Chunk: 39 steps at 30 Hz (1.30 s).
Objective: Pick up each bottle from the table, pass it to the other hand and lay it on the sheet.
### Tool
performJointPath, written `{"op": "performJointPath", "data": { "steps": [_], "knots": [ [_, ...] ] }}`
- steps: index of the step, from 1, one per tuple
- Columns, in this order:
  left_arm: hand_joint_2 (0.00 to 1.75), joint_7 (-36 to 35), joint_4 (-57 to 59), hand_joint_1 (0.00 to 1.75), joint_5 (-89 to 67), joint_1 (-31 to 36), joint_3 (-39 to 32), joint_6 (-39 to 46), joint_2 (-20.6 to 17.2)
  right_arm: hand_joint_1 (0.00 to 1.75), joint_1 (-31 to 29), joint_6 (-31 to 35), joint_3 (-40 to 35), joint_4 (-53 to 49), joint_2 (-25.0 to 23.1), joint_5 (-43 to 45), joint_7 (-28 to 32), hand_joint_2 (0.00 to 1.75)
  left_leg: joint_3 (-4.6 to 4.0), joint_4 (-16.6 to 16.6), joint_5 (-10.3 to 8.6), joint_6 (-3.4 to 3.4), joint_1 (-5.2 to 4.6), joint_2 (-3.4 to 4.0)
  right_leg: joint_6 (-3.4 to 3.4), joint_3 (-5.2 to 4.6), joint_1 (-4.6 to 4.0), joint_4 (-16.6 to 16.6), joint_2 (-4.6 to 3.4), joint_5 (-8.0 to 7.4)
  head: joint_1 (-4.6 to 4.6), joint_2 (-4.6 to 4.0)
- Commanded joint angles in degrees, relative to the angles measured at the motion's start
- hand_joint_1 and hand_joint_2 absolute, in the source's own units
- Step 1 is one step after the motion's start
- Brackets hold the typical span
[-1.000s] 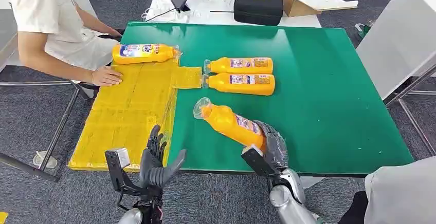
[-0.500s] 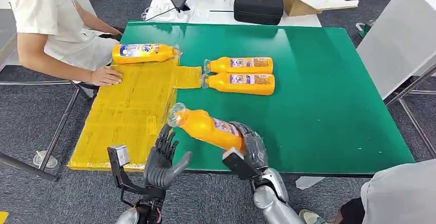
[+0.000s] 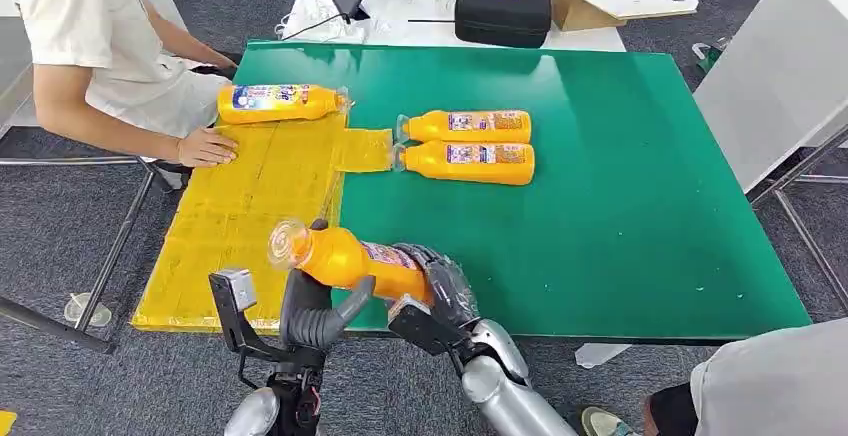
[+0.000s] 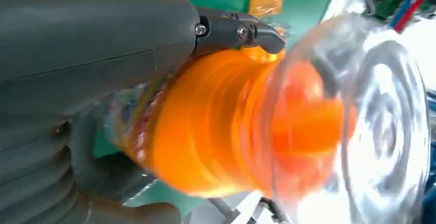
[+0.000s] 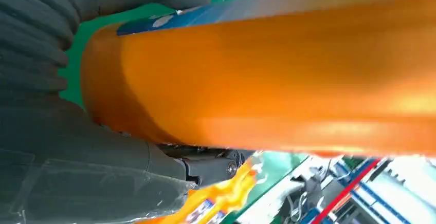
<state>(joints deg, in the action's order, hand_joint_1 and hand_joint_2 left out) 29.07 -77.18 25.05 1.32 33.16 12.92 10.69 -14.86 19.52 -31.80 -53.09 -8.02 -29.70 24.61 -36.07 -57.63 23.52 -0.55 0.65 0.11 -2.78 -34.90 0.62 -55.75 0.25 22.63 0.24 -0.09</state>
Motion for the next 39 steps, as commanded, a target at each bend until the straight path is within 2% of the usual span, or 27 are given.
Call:
{"op": "performJointPath", "data": {
  "steps": [1, 3, 5, 6, 7, 8, 9, 11, 12, 13, 16, 19, 20, 21, 22, 28, 30, 31, 33, 34, 36, 37, 38, 39],
  "knots": [
    [1.75, 0.9, 6.3, 0.00, -0.9, 4.0, 0.0, 2.2, 0.4, 1.75, -3.9, -1.6, -7.5, 1.9, 0.8, 1.6, -0.5, 1.75, 0.22, 0.0, 0.08, -0.02, 0.00, 0.07, 0.07, 0.20, -0.01, 0.0, -0.09, 0.04, -0.02, 0.00],
    [1.75, 0.9, 6.6, 0.00, -0.8, 4.2, 0.0, 2.3, 0.4, 1.75, -3.9, -1.7, -7.8, 1.7, 0.9, 1.5, -0.5, 1.75, 0.10, 0.0, 0.02, -0.01, -0.01, -0.02, 0.04, 0.10, 0.01, 0.0, 0.00, 0.02, 0.00, 0.00],
    [1.75, 0.9, 7.9, 0.00, -0.2, 4.7, -0.4, 2.5, 0.7, 1.75, -3.8, -1.9, -8.5, 1.2, 1.1, 2.1, -0.5, 1.75, 0.33, 0.0, 0.12, -0.01, -0.01, 0.01, 0.12, 0.32, 0.01, 0.0, -0.03, 0.11, -0.02, 0.00],
    [1.75, 1.1, 7.9, 0.00, 0.0, 4.7, -0.6, 2.6, 0.8, 1.73, -3.8, -1.9, -8.6, 1.1, 1.2, 2.2, -0.5, 1.75, 0.11, 0.0, 0.02, -0.01, -0.02, 0.01, 0.05, 0.11, 0.02, 0.0, -0.02, 0.02, 0.00, 0.00],
    [1.75, 1.3, 8.0, 0.72, 0.1, 4.8, -0.8, 2.6, 0.8, 1.71, -3.8, -1.9, -8.8, 1.0, 1.2, 2.3, -0.6, 1.75, 0.22, 0.0, 0.06, -0.01, 0.00, 0.00, 0.09, 0.22, 0.00, 0.0, -0.02, 0.06, 0.00, 0.00],
    [1.75, 1.6, 8.0, 1.75, 0.4, 4.8, -1.2, 2.6, 0.9, 1.69, -3.5, -1.8, -8.7, 0.7, 1.3, 3.0, -0.5, 1.75, 0.13, 0.0, 0.03, 0.00, -0.01, -0.01, 0.06, 0.13, 0.01, 0.0, 0.00, 0.03, -0.02, 0.00],
    [1.75, 1.7, 7.9, 1.75, 0.5, 4.7, -1.2, 2.7, 0.9, 1.69, -3.4, -1.8, -8.7, 0.6, 1.4, 3.2, -0.5, 1.75, 0.10, 0.0, 0.01, 0.00, -0.02, -0.02, 0.05, 0.10, 0.02, 0.0, 0.01, 0.02, 0.00, 0.00],
    [1.75, 2.3, 6.8, 1.75, 0.7, 4.0, -1.5, 2.9, 0.9, 1.57, -2.4, -1.5, -8.1, -0.4, 1.8, 4.2, -0.4, 1.75, 0.16, 0.0, 0.05, -0.01, 0.00, 0.02, 0.07, 0.16, -0.01, 0.0, -0.03, 0.03, 0.00, 0.00],
    [1.75, 2.6, 6.3, 1.75, 0.6, 3.7, -1.5, 3.0, 0.8, 1.59, -1.9, -1.8, -7.7, -1.0, 2.0, 4.9, -0.2, 1.75, 0.13, 0.0, 0.02, -0.01, -0.04, 0.01, 0.05, 0.11, 0.04, 0.0, -0.03, 0.03, -0.02, 0.00],
    [1.75, 2.8, 5.6, 1.75, 0.6, 3.4, -1.3, 3.0, 0.8, 1.48, -1.2, -2.3, -7.3, -1.6, 2.2, 5.8, 0.1, 1.75, 0.24, 0.0, 0.09, -0.01, -0.01, 0.02, 0.09, 0.22, 0.00, 0.0, -0.05, 0.07, -0.02, 0.00],
    [1.75, 3.7, 4.0, 1.75, 0.5, 2.6, -0.8, 3.0, 0.6, 1.52, 0.3, -3.9, -6.3, -3.3, 3.2, 8.1, 1.0, 1.75, 0.24, 0.0, 0.09, -0.02, -0.01, -0.08, 0.08, 0.26, 0.00, 0.0, 0.06, 0.11, 0.00, 0.00],
    [1.75, 4.7, 3.0, 1.75, 0.1, 2.5, -0.3, 3.7, 0.5, 1.41, 1.7, -6.2, -5.0, -4.7, 3.6, 10.9, 1.8, 1.75, 0.22, 0.0, 0.09, -0.02, 0.00, -0.07, 0.07, 0.24, 0.00, 0.0, 0.04, 0.10, -0.02, 0.00],
    [1.75, 5.2, 2.8, 1.75, -0.2, 2.5, 0.0, 4.0, 0.5, 0.96, 2.4, -6.9, -4.6, -5.4, 3.7, 11.6, 2.0, 1.75, 0.12, 0.0, 0.04, -0.02, -0.01, -0.06, 0.05, 0.13, 0.01, 0.0, 0.04, 0.05, 0.00, 0.00],
    [1.75, 5.2, 2.7, 1.75, -0.2, 2.4, 0.1, 4.0, 0.4, 0.70, 2.6, -6.9, -4.6, -5.7, 3.8, 11.5, 1.9, 1.75, 0.20, 0.0, 0.08, -0.02, -0.01, -0.08, 0.07, 0.22, 0.01, 0.0, 0.06, 0.10, 0.00, 0.00],
    [1.75, 5.2, 2.6, 1.75, -0.3, 2.4, 0.4, 4.0, 0.4, 0.00, 3.0, -7.0, -4.5, -6.1, 3.9, 11.6, 1.9, 1.75, 0.11, 0.0, 0.04, -0.01, -0.02, -0.08, 0.05, 0.13, 0.02, 0.0, 0.06, 0.05, 0.00, 0.00],
    [1.75, 5.6, 2.9, 1.75, -0.9, 1.8, 0.6, 5.3, -0.1, 0.00, 6.5, -5.4, -2.7, -7.9, 3.3, 11.6, 2.3, 1.75, 0.17, 0.0, 0.08, -0.01, 0.00, -0.08, 0.08, 0.18, -0.01, 0.0, 0.05, 0.09, 0.00, 0.00],
    [1.75, 7.5, 3.3, 1.75, -5.7, 1.6, -0.2, 9.9, -0.7, 0.00, 8.8, 1.0, -2.6, -9.2, 4.4, 6.0, 3.3, 1.75, 0.28, 0.0, 0.12, -0.02, 0.00, -0.09, 0.09, 0.30, -0.01, 0.0, 0.07, 0.13, 0.00, 0.00],
    [1.75, 7.5, 3.3, 1.75, -5.8, 1.4, -0.8, 9.8, -0.8, 0.00, 9.7, 1.2, -2.5, -9.6, 4.8, 5.8, 3.4, 1.75, 0.38, 0.0, 0.19, -0.02, 0.01, -0.03, 0.12, 0.38, -0.02, 0.0, 0.00, 0.18, -0.02, 0.00],
    [1.75, 5.1, 5.7, 1.75, -15.0, 2.0, -1.5, 18.2, -1.3, 0.00, 12.4, 8.5, 0.2, -10.7, 4.9, 2.1, 3.7, 1.75, 0.19, 0.1, 0.07, -0.01, -0.01, -0.09, 0.06, 0.19, 0.00, 0.1, 0.06, 0.08, -0.02, 0.00],
    [1.75, 5.0, 5.7, 1.75, -15.5, 1.6, -2.5, 17.9, -1.4, 0.00, 13.1, 8.8, 0.3, -11.0, 5.3, 2.1, 3.9, 1.75, 0.17, 0.1, 0.04, -0.01, -0.02, -0.14, 0.05, 0.19, 0.01, 0.1, 0.12, 0.08, 0.00, 0.00],
    [1.75, 2.3, 7.9, 1.75, -22.0, 1.4, -4.0, 21.2, -2.1, 0.00, 15.7, 17.1, 4.5, -11.8, 4.2, 2.8, 6.2, 1.75, 0.26, 0.1, 0.08, 0.00, -0.01, -0.12, 0.08, 0.28, 0.00, 0.1, 0.10, 0.11, -0.02, 0.00],
    [1.75, 2.3, 7.8, 1.75, -22.3, 1.1, -4.8, 20.8, -2.3, 0.00, 16.0, 17.4, 4.6, -11.8, 4.5, 2.8, 6.4, 1.75, 0.42, 0.1, 0.11, 0.00, -0.01, -0.17, 0.11, 0.44, 0.00, 0.1, 0.14, 0.16, -0.02, 0.00],
    [1.75, 2.6, 7.7, 1.75, -23.7, 0.8, -5.6, 20.6, -2.3, 0.00, 16.6, 20.5, 6.2, -12.6, 4.1, 1.1, 7.9, 1.75, 0.29, 0.1, 0.08, 0.00, -0.02, -0.11, 0.08, 0.29, 0.02, 0.1, 0.08, 0.10, 0.00, 0.00],
    [1.75, 1.6, 7.6, 1.75, -29.4, 0.6, -6.7, 23.2, -2.8, 0.00, 19.8, 20.5, 18.1, -15.9, -1.4, -5.2, 15.2, 1.75, 0.37, 0.1, 0.13, -0.01, -0.01, -0.08, 0.11, 0.37, 0.00, 0.1, 0.05, 0.15, 0.00, 0.00]
  ]
}}
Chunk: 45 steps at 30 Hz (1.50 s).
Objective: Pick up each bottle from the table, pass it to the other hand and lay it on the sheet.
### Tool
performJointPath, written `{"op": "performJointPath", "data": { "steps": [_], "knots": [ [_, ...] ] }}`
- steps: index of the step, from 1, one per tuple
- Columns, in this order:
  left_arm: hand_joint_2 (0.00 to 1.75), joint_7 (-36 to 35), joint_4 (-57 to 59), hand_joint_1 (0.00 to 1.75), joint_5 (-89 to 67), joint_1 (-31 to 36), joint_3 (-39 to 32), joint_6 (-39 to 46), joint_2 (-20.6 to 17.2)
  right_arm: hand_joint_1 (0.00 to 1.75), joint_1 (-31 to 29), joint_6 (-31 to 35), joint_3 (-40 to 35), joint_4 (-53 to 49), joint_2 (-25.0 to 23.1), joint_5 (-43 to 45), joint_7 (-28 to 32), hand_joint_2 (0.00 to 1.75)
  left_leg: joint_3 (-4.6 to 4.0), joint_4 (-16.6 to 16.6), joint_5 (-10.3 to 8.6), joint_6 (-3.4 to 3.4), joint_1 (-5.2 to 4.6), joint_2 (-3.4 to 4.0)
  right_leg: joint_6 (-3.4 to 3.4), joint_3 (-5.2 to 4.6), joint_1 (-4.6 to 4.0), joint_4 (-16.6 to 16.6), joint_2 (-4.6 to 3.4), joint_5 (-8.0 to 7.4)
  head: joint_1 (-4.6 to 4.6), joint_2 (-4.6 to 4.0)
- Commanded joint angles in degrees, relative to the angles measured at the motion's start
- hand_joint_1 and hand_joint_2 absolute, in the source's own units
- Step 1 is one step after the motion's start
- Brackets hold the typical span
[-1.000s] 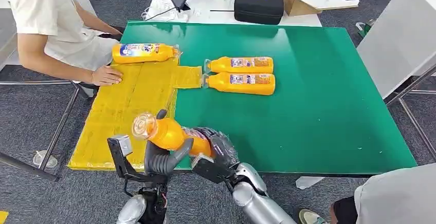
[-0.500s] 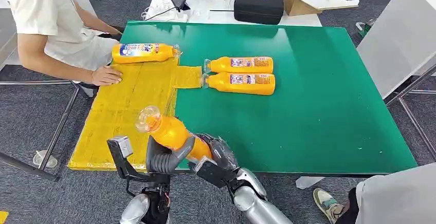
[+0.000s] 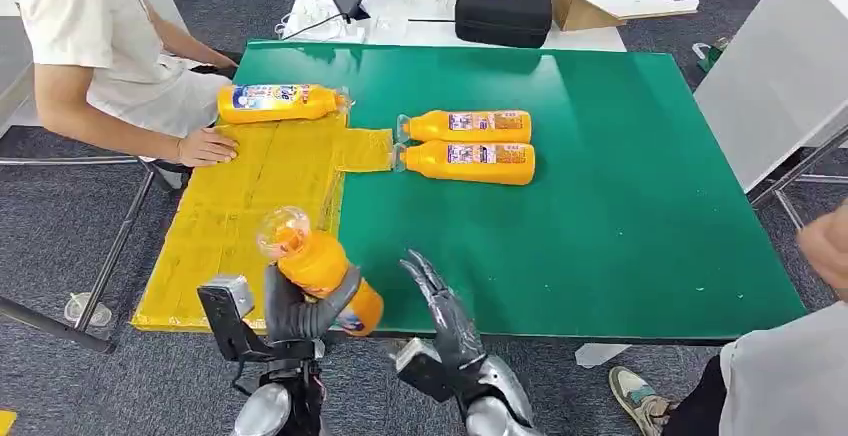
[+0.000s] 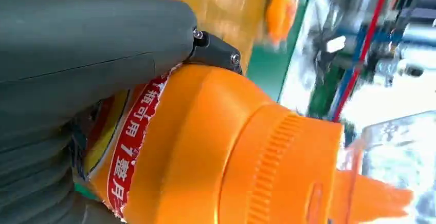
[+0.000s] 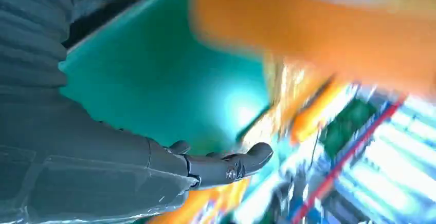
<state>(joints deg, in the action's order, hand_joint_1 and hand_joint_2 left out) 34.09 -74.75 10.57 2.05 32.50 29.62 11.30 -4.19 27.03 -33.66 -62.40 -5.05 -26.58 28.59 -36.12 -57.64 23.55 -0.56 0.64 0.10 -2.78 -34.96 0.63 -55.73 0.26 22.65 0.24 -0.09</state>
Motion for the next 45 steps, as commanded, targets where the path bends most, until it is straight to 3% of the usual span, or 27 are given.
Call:
{"op": "performJointPath", "data": {
  "steps": [1, 4, 5, 8, 13, 17, 21, 25, 27, 28, 29, 30, 35, 45],
  "knots": [
    [1.75, -3.7, 4.5, 1.75, -16.1, -0.3, -7.1, 6.4, -3.8, 0.00, 9.9, 13.0, 21.0, -8.2, -4.6, -8.2, 11.4, 1.75, 0.23, 0.1, 0.05, 0.00, 0.00, 0.00, 0.07, 0.23, 0.00, 0.1, -0.02, 0.05, -0.02, 0.00],
    [1.75, -7.5, 5.2, 1.75, -25.0, 0.1, -10.7, 9.1, -4.1, 0.00, 12.6, 13.0, 26.5, -17.8, -6.7, -9.1, 11.4, 1.75, 0.23, 0.0, 0.09, 0.01, -0.02, -0.07, 0.12, 0.22, 0.01, -0.1, 0.04, 0.13, 0.00, 0.00],
    [1.75, -9.9, 7.2, 1.75, -36.3, 1.0, -17.6, 10.4, -2.0, 0.00, 12.9, 13.0, 29.0, -22.3, -7.9, -7.7, 11.4, 1.75, 0.23, -0.1, 0.15, 0.03, -0.01, -0.03, 0.17, 0.18, 0.00, -0.2, -0.01, 0.19, 0.00, 0.00],
    [1.75, -9.5, 14.4, 1.75, -46.9, 6.3, -27.6, 10.4, 0.1, 0.00, 11.3, 13.0, 30.7, -24.9, -8.4, -4.4, 11.4, 1.75, 0.03, 0.0, 0.00, 0.01, -0.04, -0.01, 0.07, 0.01, 0.03, -0.1, 0.00, 0.03, -0.02, 0.00],
    [1.75, -17.6, 29.1, 1.75, -62.2, 15.4, -20.3, 7.4, -5.1, 0.00, 9.3, 13.0, 26.9, -24.8, -7.0, 1.5, 11.4, 1.75, 0.13, 0.1, -0.11, 0.06, -0.02, -0.06, 0.14, 0.02, 0.01, 0.0, 0.08, -0.06, 0.00, 0.00],
    [1.75, -20.4, 35.4, 1.75, -59.0, 19.5, -19.5, -2.5, -5.3, 0.00, 7.9, 13.0, 24.0, -19.7, -6.5, 2.6, 11.4, 1.75, 0.15, 0.1, -0.24, 0.02, 0.01, -0.07, 0.14, 0.12, -0.02, 0.0, 0.06, -0.06, -0.02, 0.00],
    [1.75, -22.6, 40.4, 1.75, -63.8, 21.9, -16.3, -3.5, -6.1, 0.00, 7.4, 13.0, 21.2, -16.9, -6.3, 5.1, 11.4, 1.75, 0.27, 0.1, -0.21, 0.02, 0.01, 0.07, 0.15, 0.23, -0.02, 0.0, -0.08, -0.10, -0.02, 0.00],
    [1.75, -23.3, 46.2, 1.75, -61.8, 24.2, -16.0, -14.1, -5.5, 0.00, 6.5, 13.0, 16.6, -13.0, -5.2, 8.6, 11.4, 1.75, 0.33, 0.1, -0.21, 0.03, 0.03, 0.09, 0.15, 0.31, -0.04, 0.1, -0.10, -0.12, 0.00, 0.00],
    [1.75, -23.3, 47.2, 1.55, -61.7, 24.4, -15.9, -15.3, -5.6, 0.00, 6.5, 13.0, 16.0, -12.7, -5.2, 8.9, 11.4, 1.75, 0.45, 0.1, -0.21, 0.03, 0.03, 0.09, 0.17, 0.41, -0.04, 0.1, -0.09, -0.12, -0.02, 0.00],
    [1.75, -23.4, 48.5, 1.34, -61.0, 24.9, -16.1, -17.3, -5.7, 0.00, 6.3, 13.0, 15.0, -11.9, -4.9, 9.5, 11.4, 1.75, 0.42, 0.1, -0.23, 0.02, 0.01, 0.08, 0.14, 0.37, -0.02, 0.0, -0.08, -0.13, -0.04, 0.00],
    [1.75, -23.4, 48.9, 0.17, -60.7, 25.0, -16.3, -17.7, -5.7, 0.00, 6.3, 13.0, 14.7, -11.9, -4.9, 9.5, 11.4, 1.75, 0.41, 0.1, -0.26, 0.02, 0.00, 0.02, 0.13, 0.39, 0.00, 0.0, -0.01, -0.13, -0.02, 0.00],
    [1.75, -23.4, 48.9, 0.00, -60.7, 25.0, -16.3, -17.7, -5.7, 0.00, 6.3, 13.0, 14.7, -11.9, -4.9, 9.5, 11.4, 1.75, 0.52, 0.2, -0.26, 0.03, -0.01, 0.05, 0.16, 0.48, 0.00, 0.1, -0.04, -0.13, -0.02, 0.00],
    [1.75, -24.1, 51.2, 0.00, -60.4, 26.2, -16.0, -20.9, -5.6, 0.00, 5.8, 13.0, 12.7, -9.9, -4.3, 10.4, 11.4, 1.75, 0.70, 0.2, -0.23, 0.06, 0.00, 0.11, 0.20, 0.60, -0.01, 0.1, -0.16, -0.17, -0.02, 0.00],
    [1.75, -26.0, 56.0, 0.00, -58.9, 26.3, -16.3, -27.9, -6.7, 0.00, 6.2, 13.0, 17.3, -10.4, -3.7, 9.4, 11.4, 1.75, 0.85, 0.2, -0.26, 0.10, 0.00, -0.08, 0.15, 0.86, -0.01, 0.0, 0.05, -0.10, 0.00, 0.00]
  ]
}}
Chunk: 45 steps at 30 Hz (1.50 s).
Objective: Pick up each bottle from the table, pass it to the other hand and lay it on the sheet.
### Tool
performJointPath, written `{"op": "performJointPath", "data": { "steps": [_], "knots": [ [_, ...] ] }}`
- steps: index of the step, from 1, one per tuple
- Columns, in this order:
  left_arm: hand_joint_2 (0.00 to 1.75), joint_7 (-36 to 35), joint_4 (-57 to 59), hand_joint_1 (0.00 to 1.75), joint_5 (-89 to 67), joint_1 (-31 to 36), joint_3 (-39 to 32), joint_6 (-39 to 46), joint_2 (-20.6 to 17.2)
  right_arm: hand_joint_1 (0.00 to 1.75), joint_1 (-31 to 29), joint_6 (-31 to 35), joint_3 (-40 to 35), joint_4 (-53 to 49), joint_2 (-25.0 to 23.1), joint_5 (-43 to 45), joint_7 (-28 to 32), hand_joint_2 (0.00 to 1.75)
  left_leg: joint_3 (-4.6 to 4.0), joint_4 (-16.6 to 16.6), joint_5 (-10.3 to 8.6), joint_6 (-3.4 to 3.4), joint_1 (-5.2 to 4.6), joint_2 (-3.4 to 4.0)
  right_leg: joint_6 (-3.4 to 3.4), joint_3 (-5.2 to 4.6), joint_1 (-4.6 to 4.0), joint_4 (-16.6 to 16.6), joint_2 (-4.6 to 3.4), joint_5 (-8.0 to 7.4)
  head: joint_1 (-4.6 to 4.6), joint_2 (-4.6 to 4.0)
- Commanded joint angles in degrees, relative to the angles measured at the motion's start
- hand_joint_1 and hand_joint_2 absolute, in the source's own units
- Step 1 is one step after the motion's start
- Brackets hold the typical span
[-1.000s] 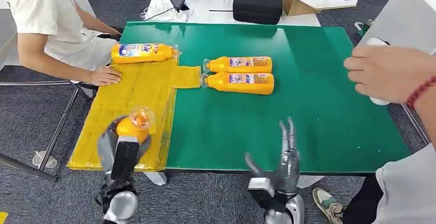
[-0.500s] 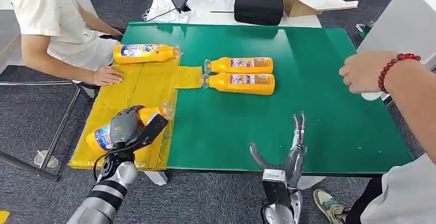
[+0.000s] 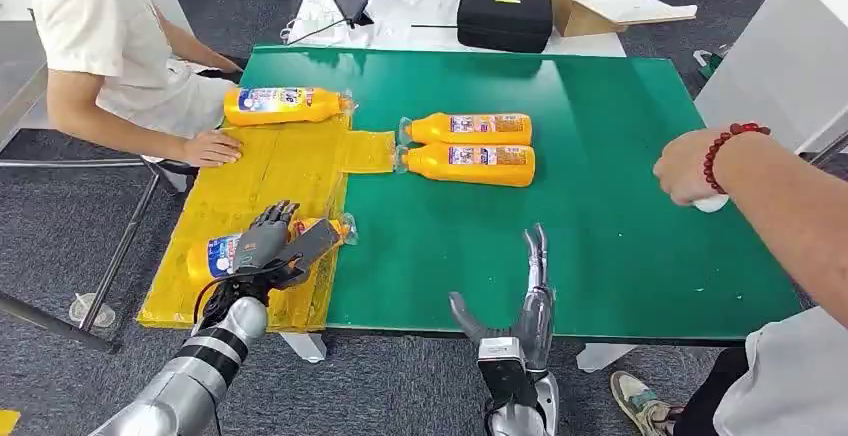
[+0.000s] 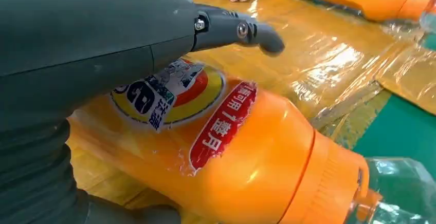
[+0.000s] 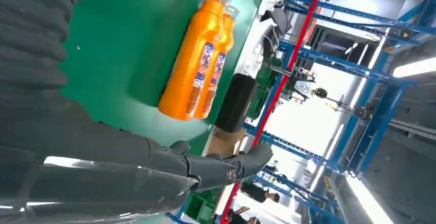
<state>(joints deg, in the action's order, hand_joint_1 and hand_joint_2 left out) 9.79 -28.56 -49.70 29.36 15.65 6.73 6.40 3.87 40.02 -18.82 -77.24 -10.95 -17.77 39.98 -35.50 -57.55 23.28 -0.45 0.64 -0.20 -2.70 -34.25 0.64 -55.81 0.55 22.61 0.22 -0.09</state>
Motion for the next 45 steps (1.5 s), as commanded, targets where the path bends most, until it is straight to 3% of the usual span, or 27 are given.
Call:
{"op": "performJointPath", "data": {
  "steps": [1, 11, 16, 18, 21, 23, 26, 29, 33, 35, 37, 40, 42, 43, 45],
  "knots": [
    [1.75, -1.7, 10.0, 0.00, 1.1, -1.1, 0.9, -5.0, -1.9, 0.00, -1.8, 0.0, 3.0, 4.1, 2.0, 0.2, 0.0, 1.75, 0.24, 0.1, 0.00, 0.02, 0.00, 0.27, 0.11, 0.15, -0.01, 0.1, -0.30, -0.10, 0.02, 0.00],
    [1.75, -0.8, 9.7, 0.00, 1.1, -1.5, 0.9, -4.1, -1.9, 0.00, -1.5, 0.0, 4.0, 3.5, 1.7, -0.2, 0.0, 1.75, 0.63, 0.1, 0.15, 0.14, -0.03, 0.22, 0.13, 0.55, 0.02, 0.1, -0.25, 0.11, 0.00, 0.00],
    [1.75, 7.1, 4.2, 0.00, 4.7, -1.1, -1.0, 0.1, 0.9, 0.00, -0.5, 0.0, 6.3, 2.4, 1.3, -0.8, 0.0, 1.75, 0.66, 0.1, 0.01, 0.09, -0.02, 0.18, 0.28, 0.53, 0.01, 0.1, -0.20, -0.01, 0.00, 0.00],
    [1.75, 11.0, -3.2, 0.00, 8.2, -2.1, -1.4, 0.9, 2.8, 0.00, 0.2, 0.0, 6.9, 1.4, 1.4, -1.4, 0.0, 1.75, 0.56, 0.1, -0.01, 0.08, -0.02, 0.07, 0.27, 0.42, 0.00, 0.0, -0.08, 0.02, 0.00, 0.00],
    [1.75, 14.1, -16.6, 0.00, 11.3, -7.2, 0.3, 5.7, 4.3, 0.00, 2.1, 0.0, 8.0, 0.0, 1.1, -2.8, 0.0, 1.75, 0.41, 0.0, -0.06, 0.03, -0.02, -0.16, 0.19, 0.32, 0.01, 0.0, 0.15, 0.03, 0.00, 0.00],
    [1.75, 15.0, -30.6, 0.00, 14.7, -14.1, 2.9, 10.5, 5.3, 0.00, 4.0, 0.0, 8.0, -0.6, 1.1, -3.4, 0.0, 1.75, 0.21, 0.0, -0.05, -0.07, -0.02, -0.09, 0.20, 0.05, 0.01, 0.0, 0.12, 0.04, 0.00, 0.00],
    [1.75, 15.5, -41.1, 0.00, 19.0, -20.1, 8.3, 14.6, 4.8, 0.00, 5.4, 0.0, 8.0, -2.0, 0.8, -6.2, 0.0, 1.75, -0.08, -0.1, 0.00, -0.06, -0.04, 0.06, 0.11, -0.15, 0.03, 0.0, -0.02, -0.08, 0.02, 0.00],
    [1.75, 15.4, -43.3, 0.00, 14.7, -22.2, 13.5, 22.4, 3.9, 0.00, 6.1, 0.0, 10.7, -3.2, -0.4, -9.7, 0.0, 1.75, -0.16, -0.1, 0.12, -0.04, -0.04, 0.16, 0.12, -0.28, 0.02, -0.1, -0.10, 0.00, 0.00, 0.00],
    [1.75, 15.7, -43.2, 0.00, 14.4, -22.3, 14.8, 23.1, 4.2, 0.00, 5.8, 0.0, 11.4, -3.3, -0.8, -9.9, 0.0, 1.75, -0.23, -0.1, 0.01, -0.03, -0.05, 0.18, 0.10, -0.36, 0.04, 0.0, -0.09, -0.09, 0.02, 0.00],
    [1.75, 13.5, -40.2, 0.00, 4.0, -20.0, 21.7, 31.8, 3.1, 0.00, 2.4, 0.0, 8.8, -0.1, 0.4, -9.1, 0.0, 1.75, -0.62, -0.1, 0.01, -0.04, -0.05, 0.08, 0.08, -0.71, 0.01, 0.0, -0.07, -0.10, 0.04, 0.00],
    [1.75, 11.8, -40.6, 0.00, -2.1, -19.8, 20.8, 33.3, 2.6, 0.00, 1.9, 0.0, 8.3, 0.4, 0.4, -10.1, 0.0, 1.75, -0.74, -0.1, -0.01, -0.05, -0.05, 0.08, 0.08, -0.81, 0.01, 0.0, -0.07, -0.11, 0.02, 0.00],
    [1.75, 12.5, -40.3, 0.00, -1.3, -19.8, 19.8, 33.3, 2.4, 0.00, 1.3, 0.0, 8.9, 2.3, 0.0, -14.1, 0.0, 1.75, -0.71, 0.0, -0.01, -0.03, -0.01, 0.20, 0.05, -0.79, -0.02, 0.0, -0.20, -0.13, 0.02, 0.00],
    [1.75, 13.9, -41.9, 0.00, 5.6, -21.0, 20.3, 30.8, 2.3, 0.00, -0.2, 0.0, 12.1, 10.6, 0.7, -24.1, -0.2, 1.75, -0.65, 0.0, -0.02, -0.03, -0.01, 0.13, 0.05, -0.73, -0.02, 0.1, -0.13, -0.12, 0.00, 0.00],
    [1.75, 14.0, -42.0, 0.00, 5.6, -21.1, 20.5, 30.8, 2.4, 0.00, -0.3, 0.0, 12.3, 10.8, 0.9, -23.8, 0.0, 1.75, -0.59, 0.0, 0.00, -0.03, 0.00, 0.16, 0.08, -0.68, -0.03, 0.1, -0.16, -0.11, 0.00, 0.00],
    [1.75, 14.8, -41.9, 0.00, 14.5, -22.4, 20.7, 25.7, 3.9, 0.00, -0.4, 0.0, 19.8, 11.5, -0.5, -37.8, -0.7, 1.75, -0.49, 0.0, 0.01, -0.04, 0.01, 0.15, 0.10, -0.58, -0.04, 0.1, -0.15, -0.12, 0.00, 0.00]
  ]
}}
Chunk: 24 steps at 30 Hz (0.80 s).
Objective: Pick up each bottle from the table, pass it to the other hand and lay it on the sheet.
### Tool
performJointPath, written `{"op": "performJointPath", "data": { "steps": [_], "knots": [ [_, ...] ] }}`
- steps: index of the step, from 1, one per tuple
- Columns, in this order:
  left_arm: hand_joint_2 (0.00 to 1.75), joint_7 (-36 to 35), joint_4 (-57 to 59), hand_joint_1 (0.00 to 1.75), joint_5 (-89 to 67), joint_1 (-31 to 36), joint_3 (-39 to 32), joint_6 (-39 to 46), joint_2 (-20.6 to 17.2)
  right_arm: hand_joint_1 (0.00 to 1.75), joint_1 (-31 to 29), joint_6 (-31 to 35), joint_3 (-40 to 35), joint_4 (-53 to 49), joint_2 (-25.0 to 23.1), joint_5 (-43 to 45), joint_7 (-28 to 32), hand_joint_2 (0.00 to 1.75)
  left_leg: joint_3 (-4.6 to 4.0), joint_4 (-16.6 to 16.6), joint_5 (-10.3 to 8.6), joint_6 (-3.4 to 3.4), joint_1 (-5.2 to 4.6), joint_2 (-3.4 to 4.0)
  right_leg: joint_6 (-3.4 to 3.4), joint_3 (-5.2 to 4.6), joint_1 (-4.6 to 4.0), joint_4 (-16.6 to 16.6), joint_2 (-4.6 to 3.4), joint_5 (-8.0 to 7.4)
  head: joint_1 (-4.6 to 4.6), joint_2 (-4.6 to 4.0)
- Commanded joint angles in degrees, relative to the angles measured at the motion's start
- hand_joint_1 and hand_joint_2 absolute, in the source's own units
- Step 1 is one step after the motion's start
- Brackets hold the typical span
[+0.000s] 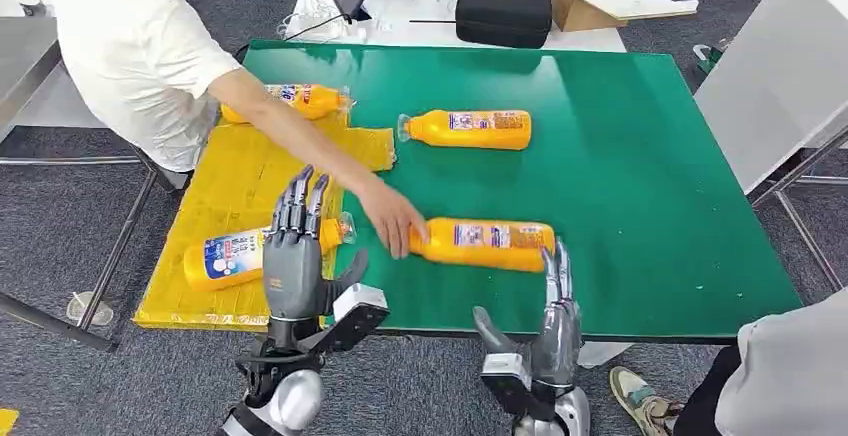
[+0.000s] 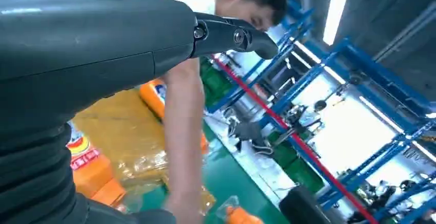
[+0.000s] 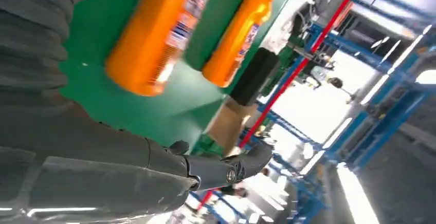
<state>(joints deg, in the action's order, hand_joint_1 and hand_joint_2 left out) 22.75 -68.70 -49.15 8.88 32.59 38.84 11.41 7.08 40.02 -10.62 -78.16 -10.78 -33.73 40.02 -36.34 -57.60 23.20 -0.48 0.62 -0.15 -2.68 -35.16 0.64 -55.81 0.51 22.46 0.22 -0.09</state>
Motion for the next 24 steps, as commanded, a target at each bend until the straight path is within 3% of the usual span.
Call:
{"op": "performJointPath", "data": {
  "steps": [1, 3, 8, 9, 13, 22, 24],
  "knots": [
    [1.75, 2.2, 0.3, 0.00, 18.0, -1.6, 4.9, -9.0, -0.6, 0.00, -3.9, 0.0, 14.8, 12.7, -0.5, -25.5, 0.0, 1.75, 0.28, 0.1, 0.05, -0.02, 0.01, 0.00, 0.06, 0.28, -0.01, 0.1, -0.02, 0.04, 0.00, 0.00],
    [1.75, 3.2, 4.9, 0.00, 27.1, 0.0, 7.2, -16.7, 0.3, 0.00, -5.7, 0.0, 19.2, 13.3, 0.6, -35.5, -2.4, 1.75, 0.28, 0.1, 0.03, -0.05, -0.03, -0.12, 0.04, 0.32, 0.03, 0.1, 0.11, 0.07, 0.00, 0.00],
    [1.75, 6.4, 10.4, 0.00, 31.4, 2.6, 10.0, -15.3, 1.5, 0.00, -10.5, 0.0, 21.2, 15.0, 3.5, -39.8, -2.6, 1.75, 0.43, 0.0, 0.12, -0.11, -0.04, -0.04, 0.06, 0.50, 0.04, 0.1, 0.02, 0.11, 0.02, 0.00],
    [1.75, 6.4, 10.6, 0.00, 33.3, 3.2, 10.5, -15.7, 1.5, 0.00, -12.7, 0.0, 20.1, 17.8, 4.9, -40.4, -4.6, 1.75, 0.13, 0.0, 0.00, -0.07, -0.06, -0.02, 0.01, 0.20, 0.08, 0.1, 0.00, 0.00, 0.02, 0.00],
    [1.75, 6.0, 9.6, 0.00, 35.1, 4.7, 11.8, -14.9, 1.3, 0.00, -18.8, 0.0, 14.9, 27.0, 8.8, -37.6, -9.2, 1.75, 0.12, 0.0, 0.02, -0.07, -0.11, 0.02, 0.01, 0.14, 0.11, 0.1, -0.05, -0.06, 0.00, 0.00],
    [1.75, 5.5, 8.1, 0.00, 35.9, 5.2, 12.3, -15.3, 0.8, 0.00, -22.7, 0.0, 9.9, 32.2, 8.6, -37.5, -11.4, 1.75, 0.18, 0.0, 0.01, -0.10, -0.10, 0.12, 0.01, 0.16, 0.07, 0.1, -0.14, -0.06, -0.02, 0.00],
    [1.75, 5.4, 8.1, 0.00, 36.0, 5.3, 12.3, -15.2, 0.7, 0.00, -24.4, 0.0, 8.2, 35.9, 8.5, -34.1, -10.9, 1.75, 0.11, 0.0, -0.02, -0.10, -0.09, 0.11, -0.02, 0.09, 0.07, 0.1, -0.12, -0.09, 0.00, 0.00]
  ]
}}
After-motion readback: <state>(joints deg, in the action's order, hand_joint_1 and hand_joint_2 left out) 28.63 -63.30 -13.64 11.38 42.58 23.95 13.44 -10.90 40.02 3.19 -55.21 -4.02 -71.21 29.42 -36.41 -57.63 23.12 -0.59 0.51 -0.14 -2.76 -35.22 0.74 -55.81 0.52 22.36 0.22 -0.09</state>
